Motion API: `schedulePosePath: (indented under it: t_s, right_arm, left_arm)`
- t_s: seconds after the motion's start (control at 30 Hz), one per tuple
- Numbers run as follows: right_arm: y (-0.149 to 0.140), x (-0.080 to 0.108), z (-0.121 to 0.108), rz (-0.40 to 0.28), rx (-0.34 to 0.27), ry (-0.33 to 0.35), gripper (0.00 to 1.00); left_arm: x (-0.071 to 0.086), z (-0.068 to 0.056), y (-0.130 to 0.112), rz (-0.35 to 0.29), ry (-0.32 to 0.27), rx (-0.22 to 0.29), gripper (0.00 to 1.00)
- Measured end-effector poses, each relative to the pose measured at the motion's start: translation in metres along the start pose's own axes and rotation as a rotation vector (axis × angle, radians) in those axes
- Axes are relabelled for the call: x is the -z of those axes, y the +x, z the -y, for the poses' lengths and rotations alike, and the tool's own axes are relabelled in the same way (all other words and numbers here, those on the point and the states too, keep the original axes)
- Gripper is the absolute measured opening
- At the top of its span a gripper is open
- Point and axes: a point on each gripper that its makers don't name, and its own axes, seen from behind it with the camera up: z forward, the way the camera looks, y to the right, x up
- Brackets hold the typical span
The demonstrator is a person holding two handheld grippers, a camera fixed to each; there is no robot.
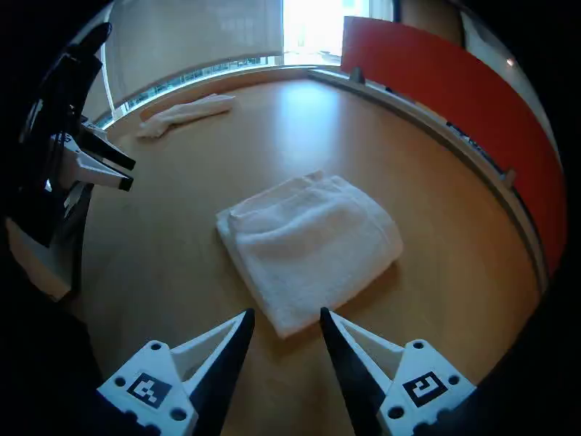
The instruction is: Fold towel
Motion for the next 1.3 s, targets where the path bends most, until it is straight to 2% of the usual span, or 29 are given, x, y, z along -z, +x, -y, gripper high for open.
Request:
schedulePosePath:
  t_s: [0.23,0.37,0.9,1.3]
  right_arm:
    - [-0.010,-0.002,0.000,0.015,-0.005,-0.007,0.69]
    - [-0.015,-0.004,0.000,0.022,-0.007,-0.010,0.63]
    - [-0.021,-0.004,0.001,0.019,-0.026,-0.021,0.07]
    - [-0.008,0.003,-0.006,-0.012,-0.016,-0.033,0.03]
  left_arm:
    - [0.000,0.000,-0.001,0.002,0.001,-0.003,0.93]
    - [0.000,0.000,-0.001,0.003,0.001,-0.002,0.93]
    - [-0.001,0.000,-0.002,0.004,0.000,-0.003,0.93]
    - [-0.001,-0.002,-0.003,0.007,-0.004,-0.007,0.93]
